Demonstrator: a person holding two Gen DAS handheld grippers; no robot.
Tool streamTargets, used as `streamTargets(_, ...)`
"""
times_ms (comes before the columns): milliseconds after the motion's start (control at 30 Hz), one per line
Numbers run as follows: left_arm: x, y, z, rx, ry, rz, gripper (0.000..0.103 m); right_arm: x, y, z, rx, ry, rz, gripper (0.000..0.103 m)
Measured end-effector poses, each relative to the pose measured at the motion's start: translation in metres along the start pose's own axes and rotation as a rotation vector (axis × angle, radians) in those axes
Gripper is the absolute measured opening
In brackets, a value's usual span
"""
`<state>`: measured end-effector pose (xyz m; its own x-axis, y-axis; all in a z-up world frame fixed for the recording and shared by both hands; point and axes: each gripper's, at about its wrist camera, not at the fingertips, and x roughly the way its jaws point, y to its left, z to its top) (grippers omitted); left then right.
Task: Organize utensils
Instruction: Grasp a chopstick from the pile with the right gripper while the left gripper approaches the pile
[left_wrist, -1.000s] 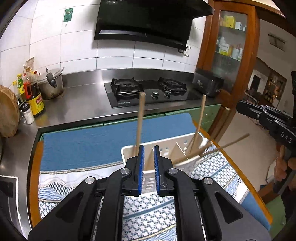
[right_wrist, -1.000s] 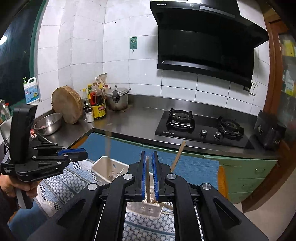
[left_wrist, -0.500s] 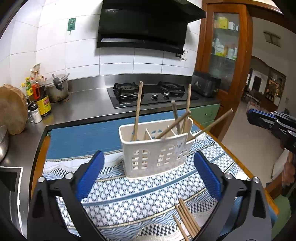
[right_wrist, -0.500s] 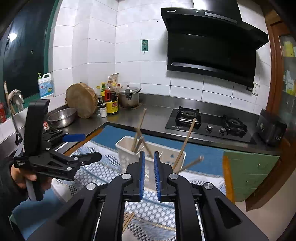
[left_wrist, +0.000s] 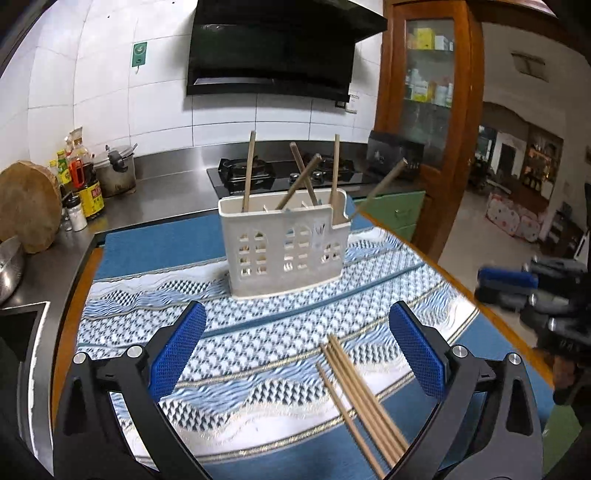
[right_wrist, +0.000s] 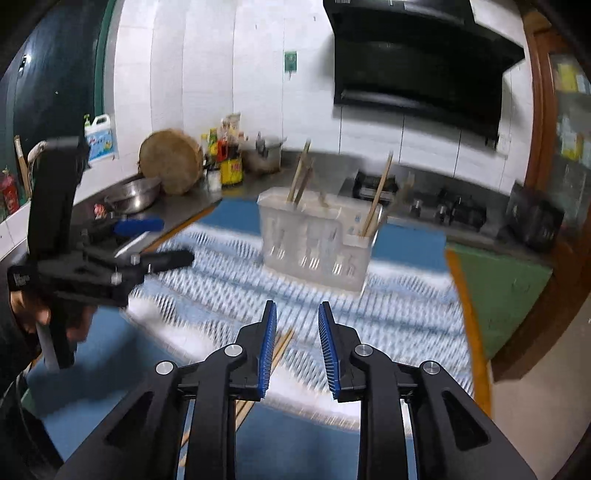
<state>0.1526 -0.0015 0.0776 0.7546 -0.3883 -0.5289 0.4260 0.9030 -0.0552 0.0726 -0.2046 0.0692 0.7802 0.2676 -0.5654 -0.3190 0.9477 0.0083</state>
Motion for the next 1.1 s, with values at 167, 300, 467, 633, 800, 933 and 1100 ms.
streamTargets(167,0.001,-0.004,-0.027,0.006,0.078,0.026,0.097,0.015,0.019,-0.048,0.074,0.12,0.021,0.023)
streamTargets(300,0.002,0.003,-0.051,-0.023,0.141,0.036,0.097,0.028,0.03,-0.086,0.152,0.206,0.046,0.019)
streamTargets(467,-0.001,0.012,-0.074,-0.026,0.181,0.081,0.096,0.041,0.04,-0.111,0.207,0.255,0.056,0.015)
streamTargets(633,-0.002,0.027,-0.094,-0.085,0.216,0.105,0.095,0.052,0.049,-0.119,0.23,0.286,0.056,0.011)
streamTargets(800,-0.003,0.034,-0.105,-0.11,0.232,0.113,0.095,0.061,0.054,-0.122,0.239,0.315,0.05,0.011)
streamTargets(933,-0.004,0.033,-0.108,-0.116,0.218,0.126,0.095,0.064,0.059,-0.121,0.225,0.318,0.02,0.011)
streamTargets(1100,0.0,0.025,-0.108,-0.075,0.215,0.144,0.095,0.069,0.061,-0.121,0.208,0.325,0.008,0.01)
